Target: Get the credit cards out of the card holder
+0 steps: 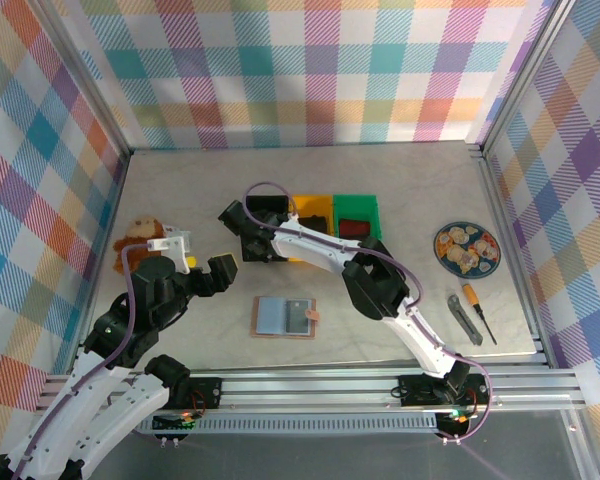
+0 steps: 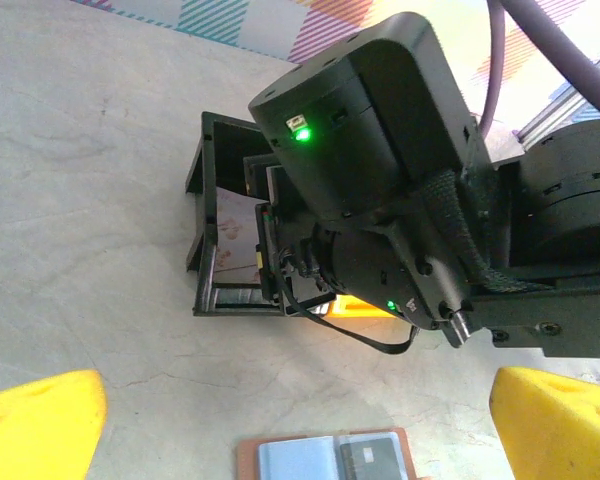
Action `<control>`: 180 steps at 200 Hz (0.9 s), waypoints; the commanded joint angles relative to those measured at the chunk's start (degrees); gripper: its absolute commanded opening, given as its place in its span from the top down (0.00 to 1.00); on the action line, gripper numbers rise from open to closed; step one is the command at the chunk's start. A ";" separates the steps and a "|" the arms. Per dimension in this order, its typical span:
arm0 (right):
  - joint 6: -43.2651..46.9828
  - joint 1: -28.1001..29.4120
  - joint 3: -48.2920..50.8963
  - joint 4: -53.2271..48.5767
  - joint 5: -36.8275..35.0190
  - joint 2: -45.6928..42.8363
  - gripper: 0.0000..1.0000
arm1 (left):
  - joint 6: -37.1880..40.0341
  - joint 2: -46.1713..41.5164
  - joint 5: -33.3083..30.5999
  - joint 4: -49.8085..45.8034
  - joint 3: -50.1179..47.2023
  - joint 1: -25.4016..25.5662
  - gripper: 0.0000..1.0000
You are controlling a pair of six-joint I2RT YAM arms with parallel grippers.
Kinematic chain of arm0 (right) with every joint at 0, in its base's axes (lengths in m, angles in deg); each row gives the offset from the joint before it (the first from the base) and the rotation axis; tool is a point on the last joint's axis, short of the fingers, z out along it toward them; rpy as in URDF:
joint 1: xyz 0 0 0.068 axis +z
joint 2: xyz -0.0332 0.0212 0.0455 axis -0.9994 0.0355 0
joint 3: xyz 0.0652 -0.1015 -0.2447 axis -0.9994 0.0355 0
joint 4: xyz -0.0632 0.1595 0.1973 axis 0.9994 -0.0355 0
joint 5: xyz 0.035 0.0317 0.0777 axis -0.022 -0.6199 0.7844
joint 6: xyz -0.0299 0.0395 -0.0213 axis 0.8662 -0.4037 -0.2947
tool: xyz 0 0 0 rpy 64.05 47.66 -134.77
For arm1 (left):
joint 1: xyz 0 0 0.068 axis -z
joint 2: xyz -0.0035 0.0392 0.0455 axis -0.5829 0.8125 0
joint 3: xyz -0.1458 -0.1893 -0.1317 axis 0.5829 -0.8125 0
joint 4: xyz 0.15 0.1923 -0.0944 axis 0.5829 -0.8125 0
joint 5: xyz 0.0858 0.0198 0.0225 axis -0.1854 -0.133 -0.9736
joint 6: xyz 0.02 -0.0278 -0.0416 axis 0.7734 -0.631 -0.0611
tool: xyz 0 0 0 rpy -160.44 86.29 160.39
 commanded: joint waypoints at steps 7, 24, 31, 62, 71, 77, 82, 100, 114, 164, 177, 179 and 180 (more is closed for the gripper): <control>3.03 0.48 -2.43 -0.77 -0.16 -3.39 0.33 | 0.91 0.33 0.85 1.91 -0.22 -0.29 0.02; 3.92 0.52 -2.43 -0.84 -0.60 -4.27 0.32 | 0.97 0.46 0.77 1.93 -0.21 -0.28 0.02; 4.54 0.44 -2.53 -0.93 -0.71 -4.72 0.32 | 0.99 0.46 0.76 1.88 -0.19 -0.34 0.02; 8.43 0.57 -2.38 -1.19 -0.43 -8.04 0.30 | 1.03 0.79 0.35 1.76 -0.19 -0.35 0.02; 10.74 0.73 -1.82 -0.48 -0.36 -9.67 0.30 | 1.02 1.03 0.19 1.68 -0.15 -0.29 0.02; 12.31 0.91 -1.51 -0.27 -0.36 -10.79 0.29 | 0.91 1.23 0.12 1.63 -0.06 -0.28 0.01; 13.53 1.02 -1.19 -0.05 -0.34 -11.76 0.28 | 0.94 1.37 0.06 1.61 -0.01 -0.34 0.02; 17.78 1.51 1.61 2.53 1.17 -15.96 0.27 | 0.86 2.11 0.19 1.23 0.25 -0.31 0.01; 20.83 1.69 4.67 5.33 3.16 -19.36 0.26 | 0.73 2.70 0.15 1.06 0.41 -0.34 0.01; 30.02 2.07 18.68 4.71 6.75 -34.26 0.27 | 0.42 4.34 0.35 -0.24 0.98 -0.34 0.01; 35.23 1.96 24.12 5.81 7.44 -39.02 0.27 | 0.39 5.13 1.16 -0.80 1.34 -0.32 0.01; 36.05 2.01 24.86 5.90 7.48 -39.75 0.27 | 0.33 5.28 1.17 -0.93 1.40 -0.28 0.01; 36.26 2.06 25.30 5.89 7.56 -40.11 0.27 | 0.31 5.33 1.19 -0.99 1.44 -0.28 0.01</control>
